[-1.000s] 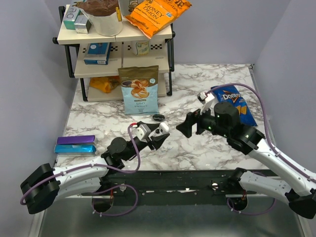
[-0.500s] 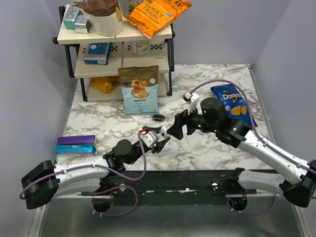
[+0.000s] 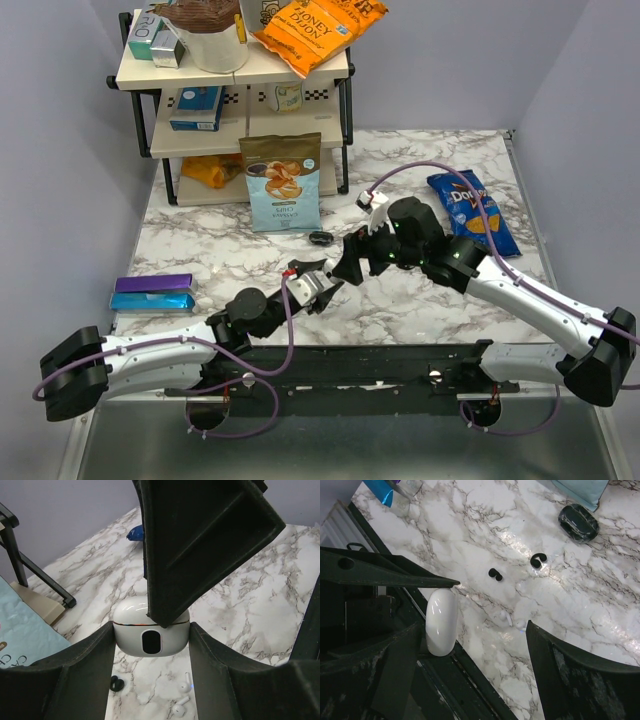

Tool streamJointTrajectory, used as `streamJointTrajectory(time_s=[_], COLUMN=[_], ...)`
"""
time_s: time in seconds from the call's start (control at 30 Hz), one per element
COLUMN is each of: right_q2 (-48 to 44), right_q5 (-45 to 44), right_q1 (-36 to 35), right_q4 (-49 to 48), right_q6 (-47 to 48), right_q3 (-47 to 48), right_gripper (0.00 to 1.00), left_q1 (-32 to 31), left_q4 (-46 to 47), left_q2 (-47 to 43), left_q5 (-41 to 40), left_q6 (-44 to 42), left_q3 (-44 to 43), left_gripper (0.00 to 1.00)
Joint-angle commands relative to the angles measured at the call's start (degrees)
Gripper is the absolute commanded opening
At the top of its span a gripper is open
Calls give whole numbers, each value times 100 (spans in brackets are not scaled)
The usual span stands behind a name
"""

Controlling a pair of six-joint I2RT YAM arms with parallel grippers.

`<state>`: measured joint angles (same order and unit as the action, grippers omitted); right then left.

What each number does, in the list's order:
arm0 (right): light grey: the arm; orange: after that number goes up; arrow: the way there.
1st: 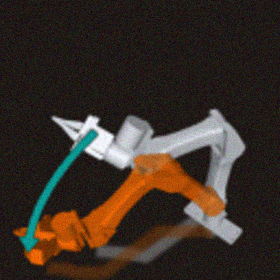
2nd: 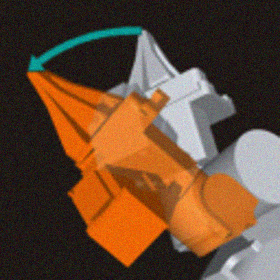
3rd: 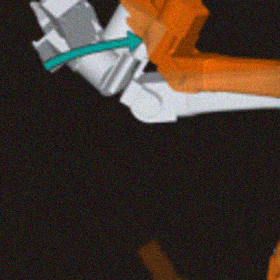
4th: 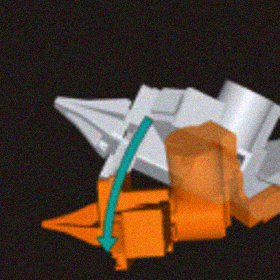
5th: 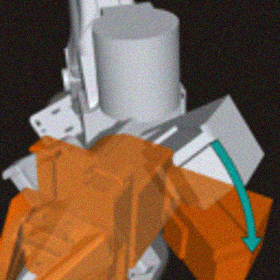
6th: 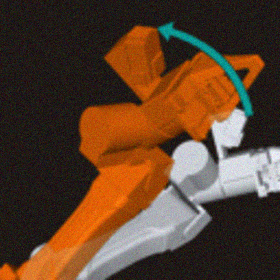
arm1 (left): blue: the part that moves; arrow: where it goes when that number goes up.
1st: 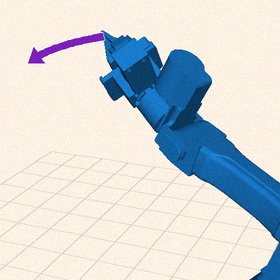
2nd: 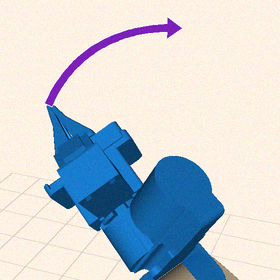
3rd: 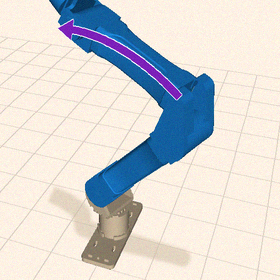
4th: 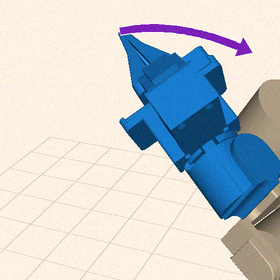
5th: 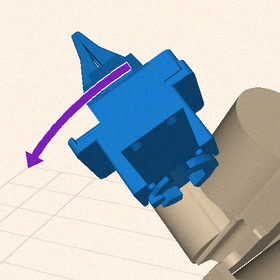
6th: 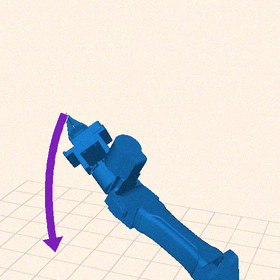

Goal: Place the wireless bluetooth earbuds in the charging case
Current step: Open the charging case, then adjust the charging case at the center of the board.

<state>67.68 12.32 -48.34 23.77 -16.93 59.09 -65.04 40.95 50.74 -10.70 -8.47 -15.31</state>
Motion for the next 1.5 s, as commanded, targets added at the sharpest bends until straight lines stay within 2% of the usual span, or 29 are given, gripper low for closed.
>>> streamJointTrajectory(time_s=[0.0,0.43,0.77,0.83,1.03,1.1,1.23,1.47], right_q2=[44,-246,-431,-544,-651,-519,-247,-80], right_q5=[-115,-756,-889,-654,68,104,104,69], right_q1=[-44,-44,-35,-44,-44,-44,-44,-35], right_q4=[242,374,400,305,-101,-109,-83,-162], right_q6=[-39,-83,-126,-83,-48,-65,-179,-311], right_q3=[173,50,24,24,50,94,155,182], right_gripper=[93,93,92,92,85,82,67,60], left_q1=[-79,-141,-159,-167,-176,-167,-176,-203], left_q4=[54,27,1,10,88,150,212,220], left_q2=[-117,-222,-275,-258,-223,-205,-205,-275], left_q5=[-161,-257,-345,-363,-380,-372,-345,-310], left_q6=[-102,-23,-14,-6,-6,-6,3,3], left_q3=[-42,28,63,63,72,81,72,72], left_gripper=[0,0,0,0,0,0,0,0])
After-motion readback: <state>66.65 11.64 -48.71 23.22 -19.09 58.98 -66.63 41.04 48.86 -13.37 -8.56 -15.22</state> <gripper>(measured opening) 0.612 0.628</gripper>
